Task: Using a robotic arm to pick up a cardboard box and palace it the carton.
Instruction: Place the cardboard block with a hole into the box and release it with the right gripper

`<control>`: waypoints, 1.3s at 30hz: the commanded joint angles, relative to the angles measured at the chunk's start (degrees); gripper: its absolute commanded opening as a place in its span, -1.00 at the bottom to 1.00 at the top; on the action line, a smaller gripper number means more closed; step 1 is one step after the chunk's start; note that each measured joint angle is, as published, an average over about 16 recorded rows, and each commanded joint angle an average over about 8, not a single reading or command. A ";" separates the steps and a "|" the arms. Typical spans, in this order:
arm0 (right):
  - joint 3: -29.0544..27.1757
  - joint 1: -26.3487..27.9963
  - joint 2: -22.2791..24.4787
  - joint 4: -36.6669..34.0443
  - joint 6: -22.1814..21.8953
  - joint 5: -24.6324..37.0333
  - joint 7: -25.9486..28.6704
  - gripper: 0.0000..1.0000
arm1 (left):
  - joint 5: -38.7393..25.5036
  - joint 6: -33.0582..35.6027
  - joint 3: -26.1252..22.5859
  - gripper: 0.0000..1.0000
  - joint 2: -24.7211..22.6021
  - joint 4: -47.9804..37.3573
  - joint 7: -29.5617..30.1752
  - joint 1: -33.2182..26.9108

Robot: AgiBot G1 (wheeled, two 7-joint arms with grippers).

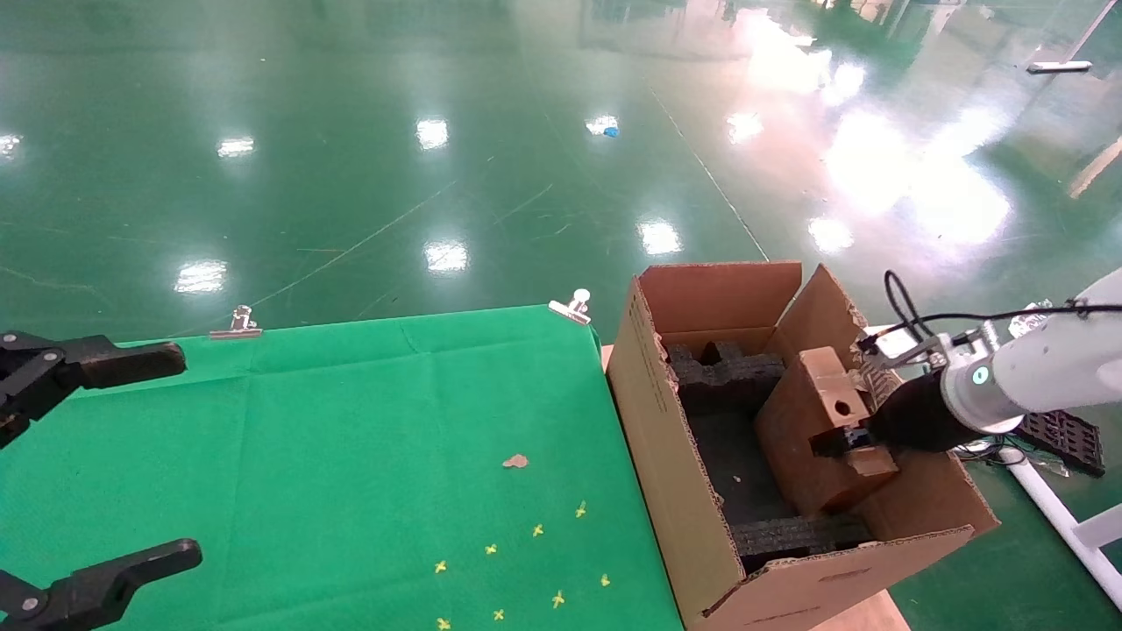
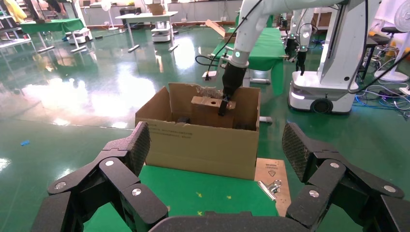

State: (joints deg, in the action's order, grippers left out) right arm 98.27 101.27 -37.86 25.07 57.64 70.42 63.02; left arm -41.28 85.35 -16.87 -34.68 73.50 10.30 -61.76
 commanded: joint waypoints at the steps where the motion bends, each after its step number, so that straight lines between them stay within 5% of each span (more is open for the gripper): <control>1: -0.58 -1.97 -0.44 -0.94 -1.65 -1.25 -1.37 -1.00 | 0.00 0.00 -0.01 1.00 0.00 0.00 0.00 0.00; 3: -1.17 -3.01 -0.70 -1.90 -2.39 -2.25 -3.00 -0.91 | 0.01 -0.01 -0.01 1.00 0.01 0.00 -0.01 0.00; 11: -3.01 -4.42 -1.61 -5.73 -1.58 -5.32 -7.84 1.00 | 0.03 -0.02 -0.04 1.00 0.02 0.00 -0.02 -0.01; 39: -3.65 -3.88 -5.98 -15.24 2.53 -6.27 -13.41 1.00 | 0.09 -0.06 -0.13 1.00 0.05 0.00 -0.06 -0.03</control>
State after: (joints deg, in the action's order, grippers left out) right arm 94.63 97.70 -43.80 9.94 60.24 64.21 49.49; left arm -41.19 85.29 -17.00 -34.63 73.50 10.24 -61.79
